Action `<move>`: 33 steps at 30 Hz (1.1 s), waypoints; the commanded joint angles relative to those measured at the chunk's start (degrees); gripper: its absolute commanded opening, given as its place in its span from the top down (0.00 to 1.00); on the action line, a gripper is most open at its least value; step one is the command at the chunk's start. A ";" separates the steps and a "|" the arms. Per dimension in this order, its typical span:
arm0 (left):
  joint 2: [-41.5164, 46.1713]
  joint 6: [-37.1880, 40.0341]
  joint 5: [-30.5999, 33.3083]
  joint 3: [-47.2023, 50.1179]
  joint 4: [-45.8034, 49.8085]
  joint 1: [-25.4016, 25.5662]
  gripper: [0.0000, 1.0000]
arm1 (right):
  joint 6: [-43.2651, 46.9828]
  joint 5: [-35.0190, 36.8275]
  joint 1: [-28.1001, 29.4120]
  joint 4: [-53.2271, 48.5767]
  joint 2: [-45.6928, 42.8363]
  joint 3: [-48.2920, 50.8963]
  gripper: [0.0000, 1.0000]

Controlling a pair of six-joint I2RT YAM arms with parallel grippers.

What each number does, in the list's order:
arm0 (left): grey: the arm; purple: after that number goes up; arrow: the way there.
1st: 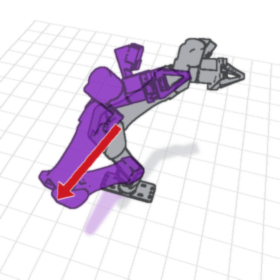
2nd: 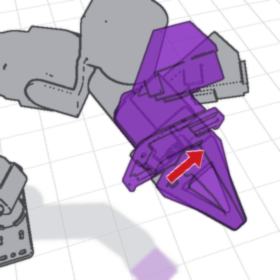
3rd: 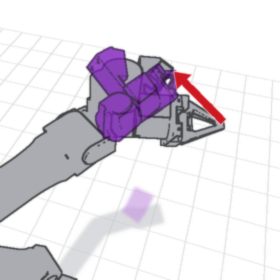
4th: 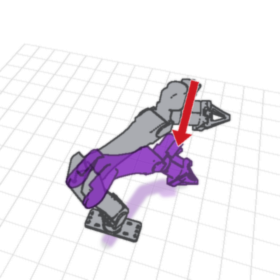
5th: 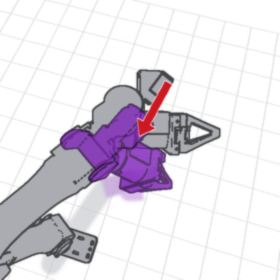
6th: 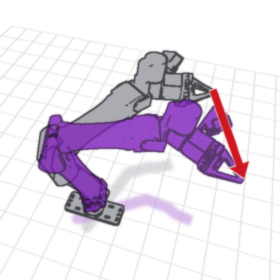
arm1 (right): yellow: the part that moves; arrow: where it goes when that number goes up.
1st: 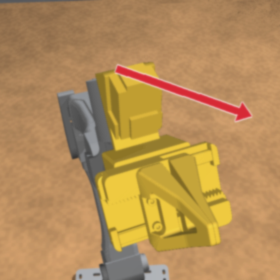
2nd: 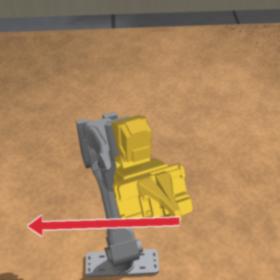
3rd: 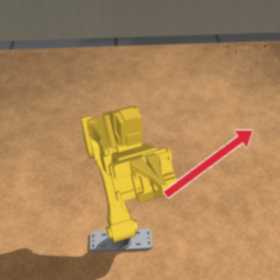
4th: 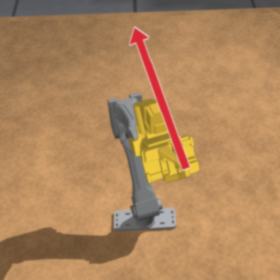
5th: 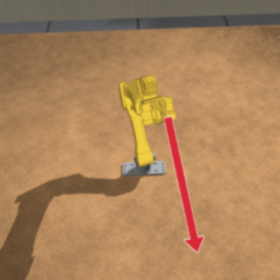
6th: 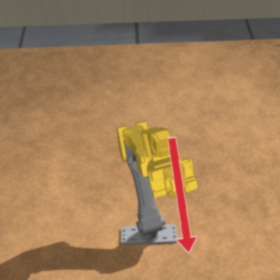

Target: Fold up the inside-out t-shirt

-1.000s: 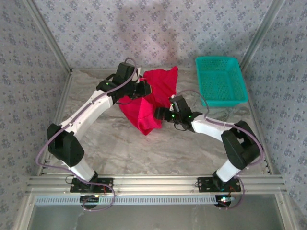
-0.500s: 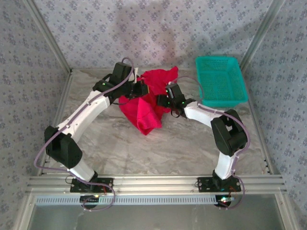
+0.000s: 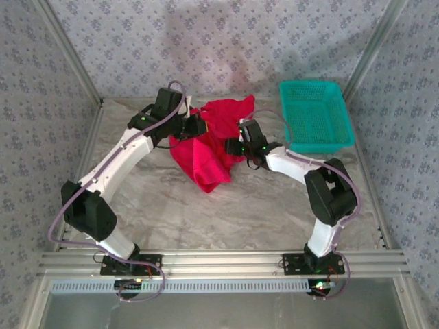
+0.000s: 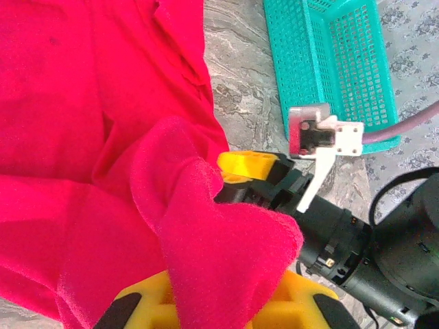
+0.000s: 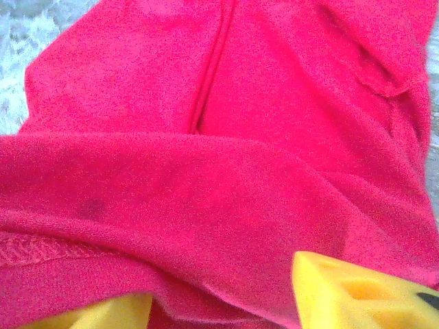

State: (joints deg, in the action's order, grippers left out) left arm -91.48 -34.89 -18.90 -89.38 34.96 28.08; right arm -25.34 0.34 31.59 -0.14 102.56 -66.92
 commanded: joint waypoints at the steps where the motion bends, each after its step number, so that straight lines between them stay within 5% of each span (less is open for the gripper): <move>1: 2.80 1.65 -1.34 0.59 0.84 -0.13 1.00 | 1.18 -1.97 0.57 0.66 3.33 -4.32 0.54; 6: 3.02 2.83 -0.73 0.14 2.33 -0.30 1.00 | 2.90 0.88 0.49 -3.62 4.20 -7.72 0.99; 7: 3.06 3.15 -0.58 -0.13 2.71 -0.43 1.00 | 3.58 2.83 0.32 -5.36 3.10 -8.04 1.00; 14: 0.61 2.01 -3.07 -2.97 0.49 0.14 1.00 | 8.48 10.56 -6.98 -15.90 -9.58 -9.56 1.00; 19: -4.55 0.52 -5.00 -8.12 -1.80 6.05 1.00 | 10.91 15.07 -12.50 -22.09 -16.97 -9.91 1.00; 25: -12.76 -1.83 -6.25 -12.57 -2.83 9.52 1.00 | 7.89 11.40 -18.48 -22.47 -14.45 -8.03 1.00; 29: -17.08 -4.22 -7.25 -15.25 -3.37 9.11 1.00 | 4.47 6.33 -19.03 -30.23 -5.57 -13.64 0.87; 33: -20.49 -6.33 -8.34 -17.76 -3.06 8.08 1.00 | 2.42 2.73 -19.02 -36.39 -2.14 -17.19 0.64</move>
State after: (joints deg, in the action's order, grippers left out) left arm -111.31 -38.83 -25.15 -103.72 32.77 37.06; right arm -20.23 6.66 12.45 -27.92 100.55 -80.79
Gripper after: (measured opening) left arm 0.048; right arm 0.312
